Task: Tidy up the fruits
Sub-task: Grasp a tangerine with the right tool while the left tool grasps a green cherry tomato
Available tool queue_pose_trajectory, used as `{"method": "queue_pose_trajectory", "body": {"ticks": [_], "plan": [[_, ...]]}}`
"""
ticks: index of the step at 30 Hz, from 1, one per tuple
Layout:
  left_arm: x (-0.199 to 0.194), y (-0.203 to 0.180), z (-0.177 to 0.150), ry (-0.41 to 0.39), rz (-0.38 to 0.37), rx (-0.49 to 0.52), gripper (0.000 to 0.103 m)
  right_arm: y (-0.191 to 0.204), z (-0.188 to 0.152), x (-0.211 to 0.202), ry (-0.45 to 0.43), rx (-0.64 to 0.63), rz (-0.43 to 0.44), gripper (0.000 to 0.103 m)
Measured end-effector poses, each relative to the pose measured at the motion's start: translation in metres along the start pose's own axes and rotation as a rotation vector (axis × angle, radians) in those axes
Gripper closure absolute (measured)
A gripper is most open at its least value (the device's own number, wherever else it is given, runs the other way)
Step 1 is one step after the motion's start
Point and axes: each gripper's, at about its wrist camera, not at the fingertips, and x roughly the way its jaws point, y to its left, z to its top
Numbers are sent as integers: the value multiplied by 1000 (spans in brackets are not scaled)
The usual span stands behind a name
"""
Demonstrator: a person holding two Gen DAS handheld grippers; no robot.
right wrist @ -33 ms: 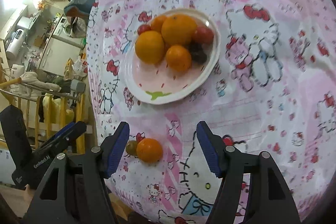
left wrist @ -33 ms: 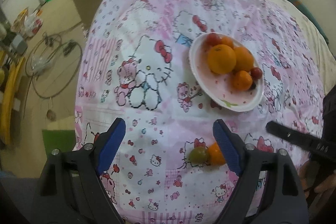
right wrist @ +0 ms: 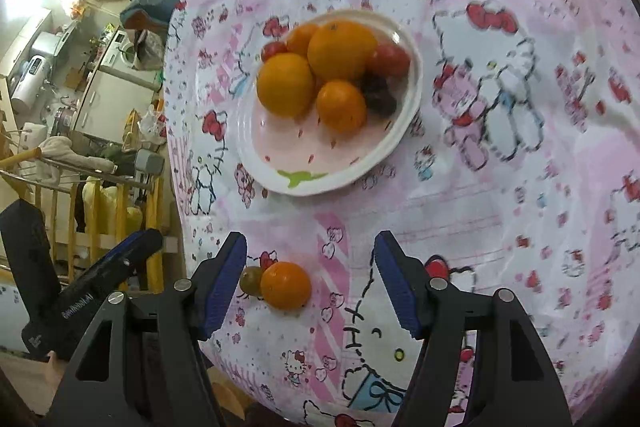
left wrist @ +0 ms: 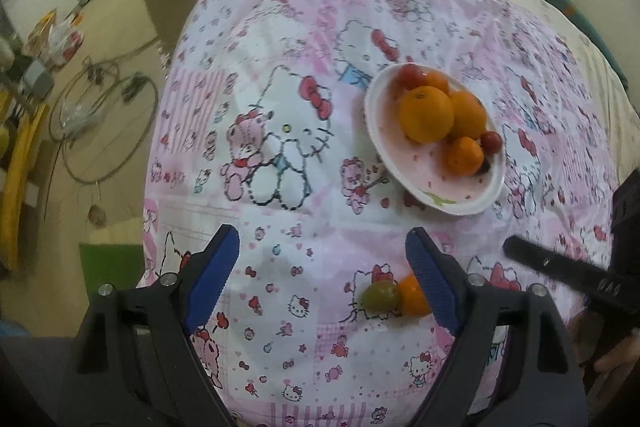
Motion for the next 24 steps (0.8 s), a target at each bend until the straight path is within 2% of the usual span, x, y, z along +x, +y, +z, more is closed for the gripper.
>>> {"method": "queue_pose_trajectory", "body": {"ticks": [5,8,12,19,21,24], "plan": [[4,10,2,14,-12,-38,20,4,-3,28,70,-9,5,34],[6,14,1,12,4,-26,20,10,-6,50,158,-7,37,37],[9,25,0,14,17,-34,20,31,-15,69,230,-92,19,38],[15,42,-5,37,28,-74,20,26,-26,77,263,-55,21,48],[16,41,-4,38,29,-77,20,25,-26,76,258,-67,6,58],[16,39,-4,42,21,-71,20,25,-26,72,249,-81,5,60]]}}
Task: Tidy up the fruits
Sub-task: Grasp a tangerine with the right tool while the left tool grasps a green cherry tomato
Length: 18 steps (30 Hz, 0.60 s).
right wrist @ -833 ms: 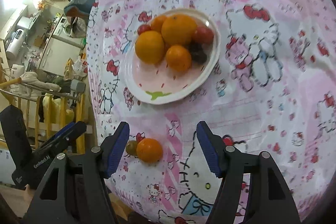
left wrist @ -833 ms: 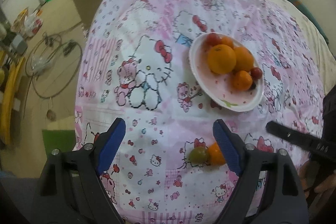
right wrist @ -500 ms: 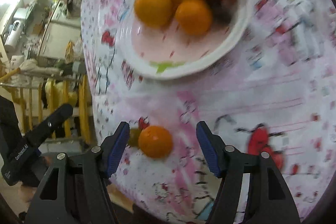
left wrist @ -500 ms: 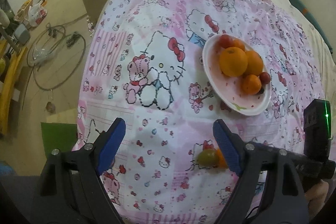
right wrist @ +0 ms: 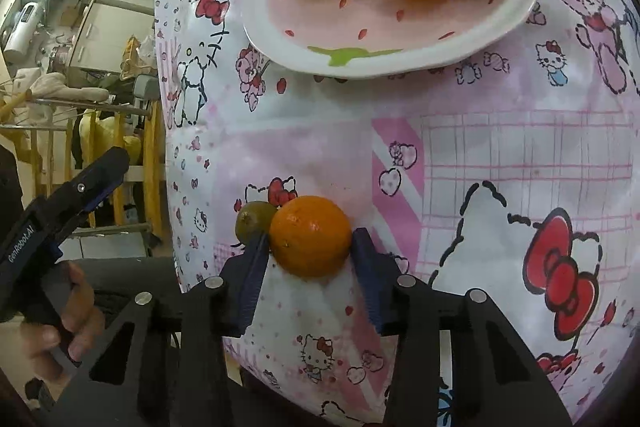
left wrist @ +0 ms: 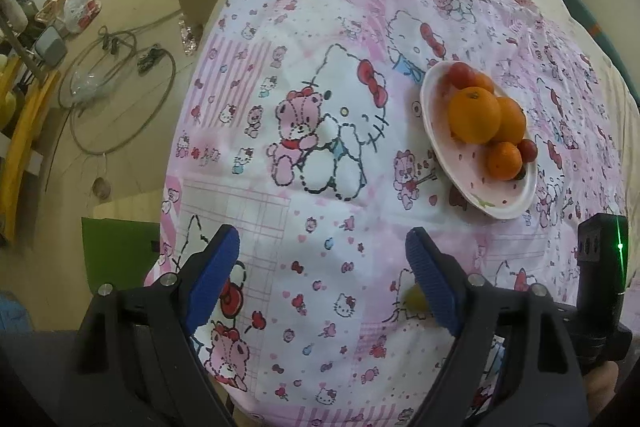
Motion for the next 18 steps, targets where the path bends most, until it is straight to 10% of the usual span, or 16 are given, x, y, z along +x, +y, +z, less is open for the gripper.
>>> {"method": "queue_pose_trajectory", "body": {"ticks": [14,18], "plan": [[37,-88,-50,143,9,453,21,-33,2,-70,-207,74,40,61],[51,-109,-62,171,43,553,36,-42,4,-92,-276,94,46,61]]}}
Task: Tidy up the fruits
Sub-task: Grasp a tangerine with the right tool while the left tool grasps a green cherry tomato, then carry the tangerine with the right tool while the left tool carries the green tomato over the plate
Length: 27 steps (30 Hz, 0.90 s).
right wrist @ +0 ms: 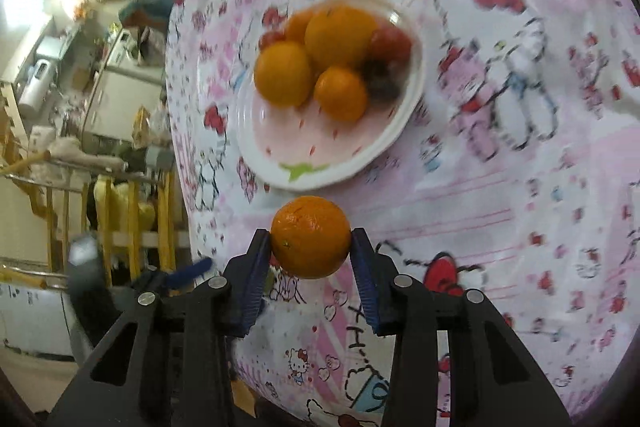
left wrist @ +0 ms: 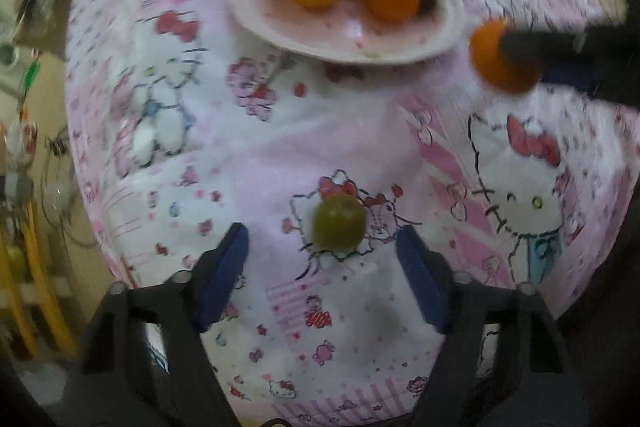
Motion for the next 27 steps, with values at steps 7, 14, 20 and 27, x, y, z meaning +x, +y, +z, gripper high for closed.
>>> {"method": "queue_pose_trajectory", "body": {"ticks": [7,14,20,27], "plan": [[15,-15,9,29,43,33,68,-17,6,-22,-45,42,20,61],[13,-15,22,36,16,3,81,-23,9,-28,-57,70,27,61],[-21,15,36,-28,-79,-101,81,-23,18,-36,-87,92,46,61],[-38,29,77,-86,-108,-135,81,-15,46,-31,-117,88,45,60]]}}
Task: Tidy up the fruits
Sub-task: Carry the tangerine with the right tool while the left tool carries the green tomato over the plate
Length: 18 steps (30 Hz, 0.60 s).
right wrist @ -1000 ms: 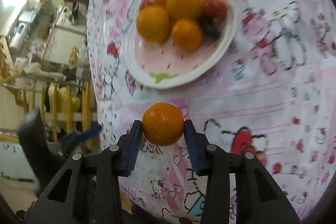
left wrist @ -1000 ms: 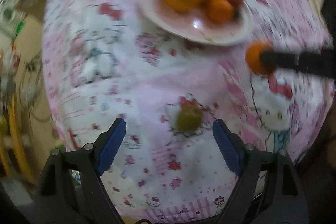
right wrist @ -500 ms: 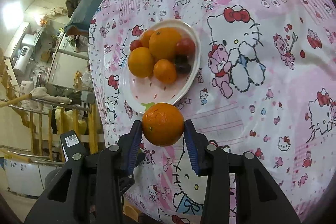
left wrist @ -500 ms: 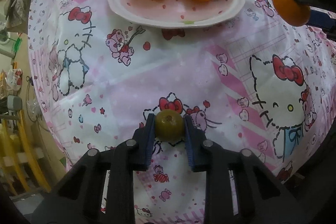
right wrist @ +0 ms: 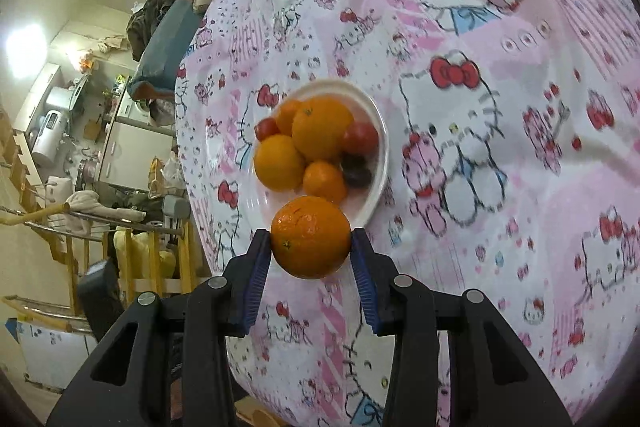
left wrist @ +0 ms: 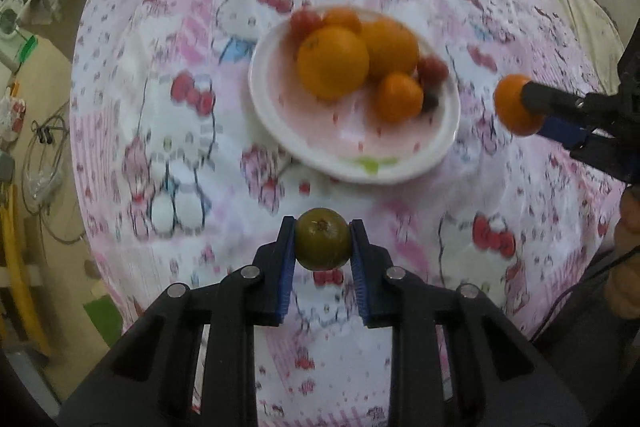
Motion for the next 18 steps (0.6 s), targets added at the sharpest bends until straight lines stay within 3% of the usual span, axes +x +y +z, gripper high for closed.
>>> {"method": "queue_pose_trajectory", "body": {"ticks": [8,14,18], "plan": [[21,-4,25,-25,35,28,81,-3,14,40,60,1,-27,60],[40,1,29,-7,6,14,81,-3,10,67,127,-13,-40,59],[45,2,31,-2,2,11,81,-11,10,79,169,37,-4,57]]}}
